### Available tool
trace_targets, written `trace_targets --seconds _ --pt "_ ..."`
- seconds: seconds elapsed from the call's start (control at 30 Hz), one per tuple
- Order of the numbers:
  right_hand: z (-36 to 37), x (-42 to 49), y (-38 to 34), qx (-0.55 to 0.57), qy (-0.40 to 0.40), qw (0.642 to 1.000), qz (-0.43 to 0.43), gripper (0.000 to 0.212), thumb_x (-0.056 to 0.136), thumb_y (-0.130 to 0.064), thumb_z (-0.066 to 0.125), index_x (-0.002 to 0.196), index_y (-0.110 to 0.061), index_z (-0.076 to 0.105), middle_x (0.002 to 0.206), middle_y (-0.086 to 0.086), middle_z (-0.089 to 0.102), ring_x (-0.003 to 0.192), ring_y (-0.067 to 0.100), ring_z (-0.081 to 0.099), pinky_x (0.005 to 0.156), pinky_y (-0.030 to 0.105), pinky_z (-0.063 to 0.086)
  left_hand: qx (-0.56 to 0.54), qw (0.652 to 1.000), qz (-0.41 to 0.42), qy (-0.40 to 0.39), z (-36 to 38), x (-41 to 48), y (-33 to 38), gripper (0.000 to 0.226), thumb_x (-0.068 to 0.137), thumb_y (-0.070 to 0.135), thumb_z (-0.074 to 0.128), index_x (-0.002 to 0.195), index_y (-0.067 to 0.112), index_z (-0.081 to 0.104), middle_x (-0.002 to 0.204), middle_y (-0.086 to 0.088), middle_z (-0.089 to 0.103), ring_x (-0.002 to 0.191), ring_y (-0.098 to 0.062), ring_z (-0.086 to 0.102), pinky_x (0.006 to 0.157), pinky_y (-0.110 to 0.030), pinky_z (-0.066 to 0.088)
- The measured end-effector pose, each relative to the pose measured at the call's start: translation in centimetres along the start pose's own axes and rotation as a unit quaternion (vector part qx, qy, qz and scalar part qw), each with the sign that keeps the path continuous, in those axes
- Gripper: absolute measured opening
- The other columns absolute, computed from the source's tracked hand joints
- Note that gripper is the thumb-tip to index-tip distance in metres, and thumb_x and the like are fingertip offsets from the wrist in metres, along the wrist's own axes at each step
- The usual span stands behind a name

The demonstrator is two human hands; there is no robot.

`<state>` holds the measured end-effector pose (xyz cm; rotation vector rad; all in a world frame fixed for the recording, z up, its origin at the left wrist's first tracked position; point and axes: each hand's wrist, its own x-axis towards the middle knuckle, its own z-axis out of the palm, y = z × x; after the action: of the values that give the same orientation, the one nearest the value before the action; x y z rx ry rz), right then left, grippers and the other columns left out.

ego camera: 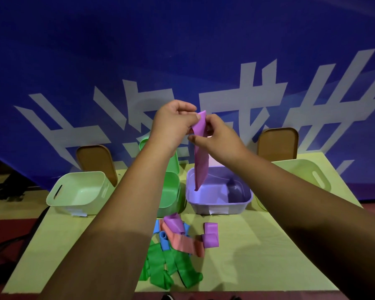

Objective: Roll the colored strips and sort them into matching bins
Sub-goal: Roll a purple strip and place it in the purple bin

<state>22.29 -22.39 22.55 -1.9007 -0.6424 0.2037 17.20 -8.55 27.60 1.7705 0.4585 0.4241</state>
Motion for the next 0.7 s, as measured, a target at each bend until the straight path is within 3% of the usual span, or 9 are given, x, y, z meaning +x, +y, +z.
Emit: trace_targets --seconds 0.2,0.3,0.4,0.57,0.7 --pt "0.1 -0.1 -0.9 -0.008 0.019 1.000 0.008 0.040 0.095 -0.037 0.079 0.125 -0.022 0.058 0.109 -0.006 0.068 0.098 0.012 0.067 0.080 0.030 0.057 -0.004 1.000 0.014 0.004 -0.6 -0.1 0.4 0.020 0.093 0.002 0.078 0.108 0.014 0.073 0.095 -0.004 0.077 0.091 -0.021 0.078 0.074 -0.028 0.063" --pt "0.0 0.0 -1.1 -0.021 0.026 0.999 0.010 0.036 0.095 -0.038 0.079 0.121 -0.023 0.058 0.104 -0.009 0.067 0.092 0.010 0.065 0.074 0.026 0.051 -0.003 1.000 0.019 -0.001 -0.9 0.0 0.2 0.023 0.089 0.001 0.081 0.106 0.016 0.073 0.099 -0.006 0.080 0.094 -0.023 0.079 0.085 -0.038 0.066" --pt "0.1 0.0 -1.4 -0.031 0.028 0.999 0.013 0.040 0.094 -0.039 0.079 0.124 -0.021 0.059 0.103 -0.010 0.066 0.092 0.008 0.064 0.078 0.031 0.055 0.011 1.000 0.017 -0.004 -1.2 0.0 -0.1 0.029 0.086 0.000 0.084 0.102 0.020 0.072 0.099 -0.004 0.079 0.095 -0.024 0.079 0.094 -0.047 0.066" --pt "0.3 -0.2 -1.7 -0.026 0.019 0.999 0.009 0.048 0.090 -0.045 0.082 0.126 -0.022 0.059 0.107 -0.008 0.067 0.092 0.007 0.064 0.074 0.029 0.054 0.024 0.999 0.029 0.021 -1.6 0.2 -0.5 0.027 0.087 0.000 0.081 0.098 0.023 0.074 0.095 -0.002 0.078 0.096 -0.026 0.079 0.093 -0.051 0.066" --pt "-0.1 -0.1 -1.7 -0.008 0.000 1.000 0.012 0.039 0.095 -0.035 0.078 0.127 -0.024 0.060 0.107 -0.008 0.068 0.088 0.007 0.064 0.071 0.026 0.048 0.026 0.998 0.042 0.026 -1.9 0.4 -0.6 0.025 0.087 0.001 0.082 0.098 0.023 0.075 0.091 -0.001 0.077 0.094 -0.027 0.079 0.091 -0.052 0.066"
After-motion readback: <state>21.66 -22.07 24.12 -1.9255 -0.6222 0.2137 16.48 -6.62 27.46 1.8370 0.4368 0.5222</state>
